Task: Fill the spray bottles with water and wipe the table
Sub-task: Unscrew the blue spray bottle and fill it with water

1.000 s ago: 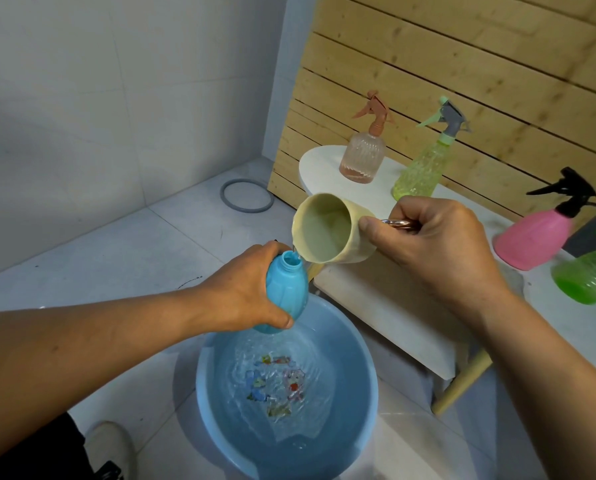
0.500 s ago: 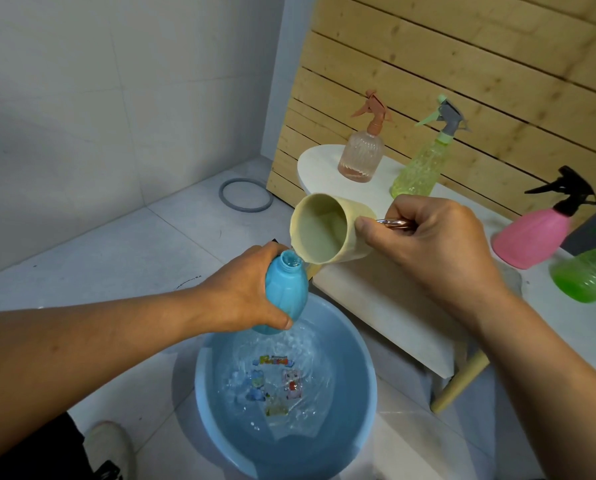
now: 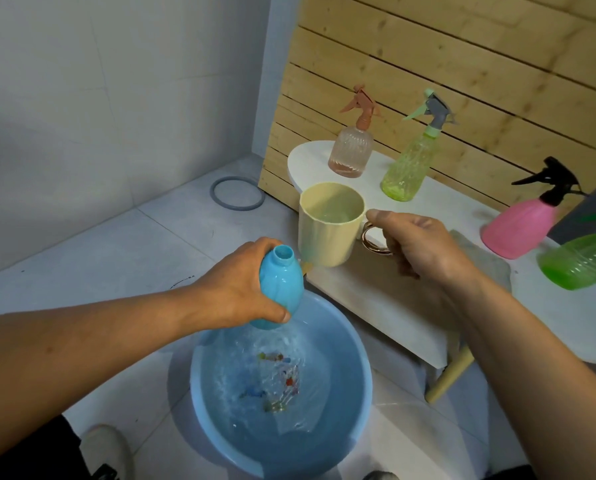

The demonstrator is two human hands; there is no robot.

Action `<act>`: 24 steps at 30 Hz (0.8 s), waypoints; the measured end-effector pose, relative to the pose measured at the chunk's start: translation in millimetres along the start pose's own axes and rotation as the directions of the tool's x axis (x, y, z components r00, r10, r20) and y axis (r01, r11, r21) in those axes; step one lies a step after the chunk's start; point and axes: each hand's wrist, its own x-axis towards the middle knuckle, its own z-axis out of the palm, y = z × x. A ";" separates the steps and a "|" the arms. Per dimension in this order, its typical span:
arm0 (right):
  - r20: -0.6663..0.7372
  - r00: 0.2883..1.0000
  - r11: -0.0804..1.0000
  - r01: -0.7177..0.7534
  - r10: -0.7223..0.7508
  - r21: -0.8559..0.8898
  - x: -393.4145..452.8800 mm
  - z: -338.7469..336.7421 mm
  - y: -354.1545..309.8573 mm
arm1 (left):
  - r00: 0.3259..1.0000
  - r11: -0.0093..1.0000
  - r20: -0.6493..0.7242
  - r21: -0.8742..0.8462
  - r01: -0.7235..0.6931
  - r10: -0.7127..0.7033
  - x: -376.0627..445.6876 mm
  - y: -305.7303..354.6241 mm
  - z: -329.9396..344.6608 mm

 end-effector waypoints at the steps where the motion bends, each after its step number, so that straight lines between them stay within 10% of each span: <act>1: 0.002 0.999 0.999 -0.034 0.034 0.023 2.8 2.1 6.0 | 1.000 1.000 -0.005 -0.006 0.011 -0.011 0.5 0.4 0.0; 10: 0.149 0.950 0.954 -0.250 0.276 -0.167 6.9 45.2 95.8 | 0.998 0.997 -0.036 -0.049 0.053 -0.054 6.0 3.7 3.2; 24: 0.331 0.940 0.454 0.332 -0.084 -0.827 -1.5 80.5 163.0 | 0.998 0.998 -0.011 -0.019 0.058 -0.058 8.4 4.1 7.9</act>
